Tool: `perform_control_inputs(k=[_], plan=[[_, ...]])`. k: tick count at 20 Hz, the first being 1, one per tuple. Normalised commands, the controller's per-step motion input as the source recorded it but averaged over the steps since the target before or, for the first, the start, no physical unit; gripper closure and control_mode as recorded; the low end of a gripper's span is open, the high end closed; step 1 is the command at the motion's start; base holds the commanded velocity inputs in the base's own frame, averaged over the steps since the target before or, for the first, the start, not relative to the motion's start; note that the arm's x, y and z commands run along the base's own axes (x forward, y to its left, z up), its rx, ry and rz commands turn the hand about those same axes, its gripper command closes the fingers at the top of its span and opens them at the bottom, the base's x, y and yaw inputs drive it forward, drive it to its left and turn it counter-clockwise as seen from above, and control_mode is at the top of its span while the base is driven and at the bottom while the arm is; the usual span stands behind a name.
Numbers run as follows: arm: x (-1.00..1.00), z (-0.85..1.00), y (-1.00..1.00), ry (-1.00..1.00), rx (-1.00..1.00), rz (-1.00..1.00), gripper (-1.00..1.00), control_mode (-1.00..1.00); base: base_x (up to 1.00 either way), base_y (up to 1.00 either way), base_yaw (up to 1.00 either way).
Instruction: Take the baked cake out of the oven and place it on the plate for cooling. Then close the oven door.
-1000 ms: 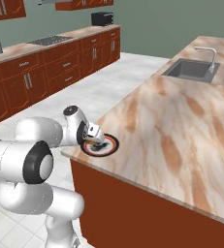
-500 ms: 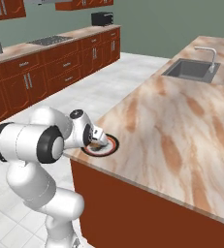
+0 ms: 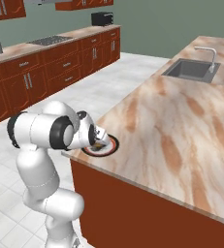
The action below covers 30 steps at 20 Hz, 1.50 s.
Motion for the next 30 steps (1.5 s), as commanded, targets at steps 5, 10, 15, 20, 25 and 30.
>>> perform_control_inputs(k=[5, 10, 15, 20, 25, 30], plan=[[0.28, -0.27, 0.00, 0.00, 0.00, 0.00, 1.00, -1.00, 0.00, 0.00, 0.00], [0.18, -0.33, -0.01, 0.00, 0.00, 0.00, 1.00, -1.00, 0.00, 0.00, 0.00], [0.09, -0.23, 0.00, 0.00, 0.00, 0.00, 1.00, -1.00, 0.00, 0.00, 0.00], [0.00, -0.01, 0.00, 0.00, 0.00, 0.00, -1.00, -1.00, 0.00, 0.00, 0.00], [0.00, 0.12, -0.01, 0.02, 0.00, 0.00, -1.00, -1.00, 0.00, 0.00, 0.00], [-0.02, 0.60, -0.19, 0.04, 0.00, 0.00, -1.00, -1.00, 0.00, 0.00, 0.00]])
